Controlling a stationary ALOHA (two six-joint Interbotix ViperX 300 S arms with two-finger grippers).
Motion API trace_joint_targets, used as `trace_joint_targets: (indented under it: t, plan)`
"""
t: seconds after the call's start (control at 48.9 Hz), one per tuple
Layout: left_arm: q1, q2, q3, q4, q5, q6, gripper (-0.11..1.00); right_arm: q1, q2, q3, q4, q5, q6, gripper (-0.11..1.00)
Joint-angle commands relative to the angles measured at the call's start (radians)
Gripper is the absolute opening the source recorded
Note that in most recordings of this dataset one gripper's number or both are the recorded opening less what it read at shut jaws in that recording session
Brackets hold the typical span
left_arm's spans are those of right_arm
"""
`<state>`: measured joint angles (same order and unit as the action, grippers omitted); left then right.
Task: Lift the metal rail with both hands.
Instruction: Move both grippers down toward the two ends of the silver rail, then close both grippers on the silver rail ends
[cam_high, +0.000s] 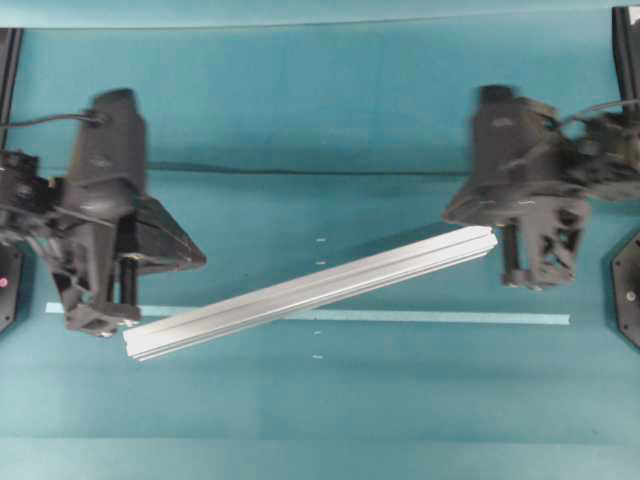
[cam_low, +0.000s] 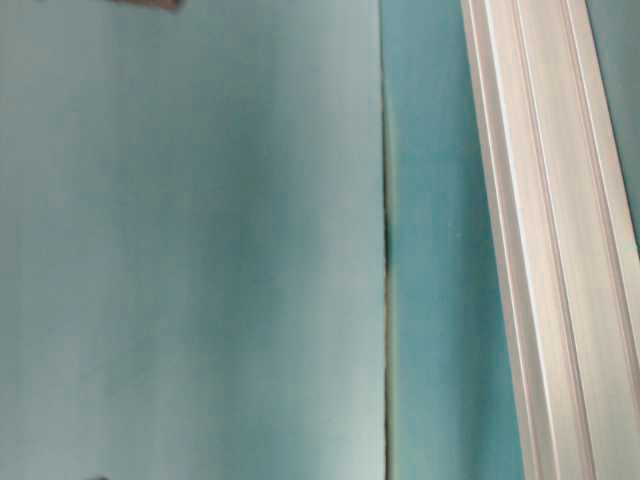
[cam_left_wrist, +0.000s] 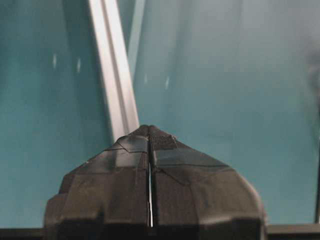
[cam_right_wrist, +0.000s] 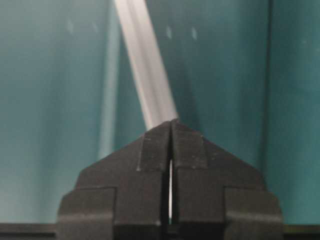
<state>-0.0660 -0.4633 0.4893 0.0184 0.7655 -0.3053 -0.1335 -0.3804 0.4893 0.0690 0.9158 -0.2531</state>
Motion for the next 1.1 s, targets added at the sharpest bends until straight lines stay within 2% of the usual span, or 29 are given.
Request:
trace_joint_targets:
  t: [0.0,0.204,0.409,0.511,0.593,0.695,0.797,0.859,0.92,0.981,1.022,1.084]
  plan:
    - [-0.012,0.015,-0.038,0.009,0.066,-0.028,-0.06,-0.044,0.054,-0.037,-0.002,0.063,-0.057,-0.03]
    - [-0.015,0.034,-0.029,0.015,0.100,-0.026,-0.06,-0.058,0.170,-0.077,0.003,0.166,-0.164,-0.03]
    - [-0.015,0.037,-0.017,0.015,0.098,-0.026,-0.05,-0.041,0.199,-0.092,0.002,0.133,-0.192,0.01]
    - [-0.018,0.040,-0.011,0.015,0.100,-0.025,-0.03,-0.037,0.199,-0.092,0.003,0.118,-0.195,0.08]
    - [-0.018,0.041,0.002,0.015,0.098,-0.021,0.03,-0.031,0.199,-0.091,0.005,0.112,-0.195,0.20]
    - [-0.018,0.041,0.023,0.015,0.095,-0.021,0.18,-0.029,0.199,-0.083,0.003,0.112,-0.193,0.50]
    - [-0.021,0.041,0.044,0.015,0.074,-0.038,0.47,-0.028,0.201,-0.077,-0.003,0.110,-0.187,0.80]
    - [-0.021,0.046,0.057,0.015,0.055,-0.044,0.66,-0.025,0.204,-0.071,-0.009,0.110,-0.184,0.93]
    - [-0.021,0.057,0.072,0.014,0.031,-0.054,0.83,-0.025,0.207,-0.064,-0.012,0.110,-0.186,0.99]
    - [-0.021,0.071,0.087,0.014,0.000,-0.064,0.95,-0.025,0.213,-0.058,-0.015,0.106,-0.186,0.99]
    - [-0.021,0.080,0.098,0.014,-0.014,-0.071,0.99,-0.025,0.222,-0.052,-0.020,0.097,-0.186,0.98]
    - [-0.023,0.092,0.110,0.014,-0.038,-0.080,0.97,-0.025,0.233,-0.046,-0.021,0.083,-0.183,0.98]
